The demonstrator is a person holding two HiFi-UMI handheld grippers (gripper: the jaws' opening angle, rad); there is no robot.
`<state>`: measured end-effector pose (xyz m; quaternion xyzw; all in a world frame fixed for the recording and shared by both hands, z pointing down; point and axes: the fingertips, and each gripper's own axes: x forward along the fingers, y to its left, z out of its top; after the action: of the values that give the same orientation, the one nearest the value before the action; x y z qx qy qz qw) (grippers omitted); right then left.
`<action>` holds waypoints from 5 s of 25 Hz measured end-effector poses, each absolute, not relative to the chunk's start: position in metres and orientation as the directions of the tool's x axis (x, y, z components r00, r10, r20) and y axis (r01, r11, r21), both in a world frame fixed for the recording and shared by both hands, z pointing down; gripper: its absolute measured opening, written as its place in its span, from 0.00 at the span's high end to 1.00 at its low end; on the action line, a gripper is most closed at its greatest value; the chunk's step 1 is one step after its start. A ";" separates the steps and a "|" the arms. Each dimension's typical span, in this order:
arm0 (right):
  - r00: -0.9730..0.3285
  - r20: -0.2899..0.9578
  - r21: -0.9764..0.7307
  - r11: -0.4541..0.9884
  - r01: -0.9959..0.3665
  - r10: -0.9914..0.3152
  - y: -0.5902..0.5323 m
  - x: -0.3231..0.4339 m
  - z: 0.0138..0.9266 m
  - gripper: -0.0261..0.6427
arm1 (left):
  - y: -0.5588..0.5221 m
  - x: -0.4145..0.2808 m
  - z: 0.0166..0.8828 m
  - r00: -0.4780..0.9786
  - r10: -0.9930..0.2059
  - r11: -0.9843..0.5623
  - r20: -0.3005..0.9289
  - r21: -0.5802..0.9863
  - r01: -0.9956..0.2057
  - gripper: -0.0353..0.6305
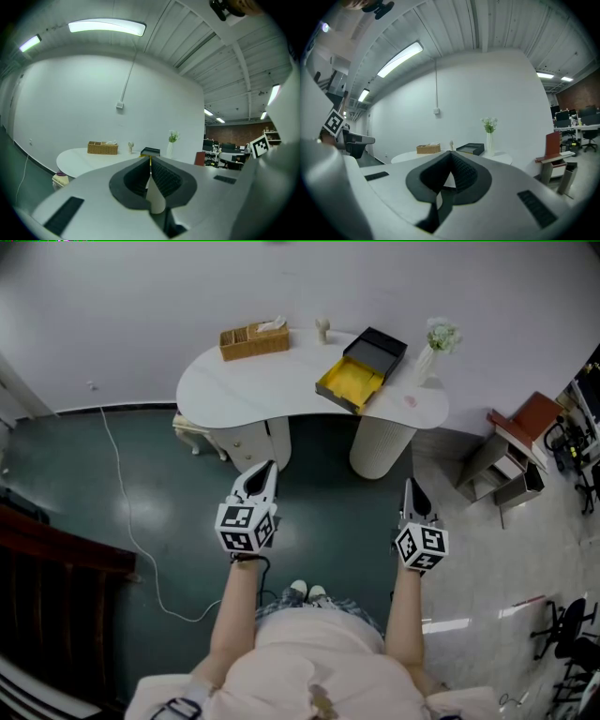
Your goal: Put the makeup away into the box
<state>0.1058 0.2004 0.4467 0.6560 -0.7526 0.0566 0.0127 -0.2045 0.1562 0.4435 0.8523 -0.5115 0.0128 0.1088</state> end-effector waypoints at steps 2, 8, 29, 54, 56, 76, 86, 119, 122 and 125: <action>-0.137 0.097 -0.071 0.131 -0.989 -0.986 0.200 0.105 0.448 0.94 | 0.157 -0.202 0.443 0.508 -0.853 -0.482 0.120 0.192 -0.855 0.90; -0.128 0.094 -0.076 0.121 -0.990 -0.987 0.204 0.105 0.448 0.94 | 0.161 -0.199 0.435 0.574 -0.816 -0.550 0.062 0.220 -0.805 0.62; -0.075 0.085 -0.108 0.066 -0.992 -0.994 0.229 0.087 0.458 0.94 | 0.157 -0.204 0.449 0.628 -0.777 -0.605 0.046 0.222 -0.764 0.37; -0.118 0.059 -0.148 0.108 -0.983 -0.991 -0.049 0.166 0.468 0.94 | -0.097 -0.103 0.452 0.631 -0.774 -0.616 0.041 0.177 -0.767 0.37; -0.149 0.069 -0.142 0.138 -0.980 -0.986 -0.087 0.168 0.463 0.94 | -0.126 -0.095 0.448 0.622 -0.781 -0.606 0.048 0.178 -0.775 0.37; -0.219 0.103 -0.139 0.204 -0.969 -0.970 -0.291 0.203 0.457 0.94 | -0.309 -0.031 0.464 0.609 -0.785 -0.593 0.114 0.142 -0.792 0.37; -0.027 0.132 -0.144 0.007 -0.990 -0.991 -0.268 0.277 0.471 0.94 | -0.333 0.064 0.471 0.739 -0.656 -0.730 0.153 0.119 -0.673 0.37; 0.119 0.432 -0.059 -0.160 -0.985 -0.894 -0.220 0.407 0.592 0.94 | -0.276 0.335 0.675 0.684 -0.396 -0.768 0.612 0.188 -0.612 0.37; 0.117 0.435 -0.063 -0.160 -0.985 -0.893 -0.218 0.406 0.594 0.94 | -0.274 0.337 0.681 0.677 -0.386 -0.772 0.626 0.183 -0.609 0.38; 0.115 0.441 -0.059 -0.157 -0.986 -0.890 -0.218 0.406 0.596 0.94 | -0.275 0.338 0.689 0.653 -0.382 -0.773 0.654 0.162 -0.614 0.38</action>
<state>0.4056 -0.2177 0.5962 0.7361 -0.6372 0.1910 0.1250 0.3379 -0.2750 0.6886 0.8894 -0.2799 0.3087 0.1880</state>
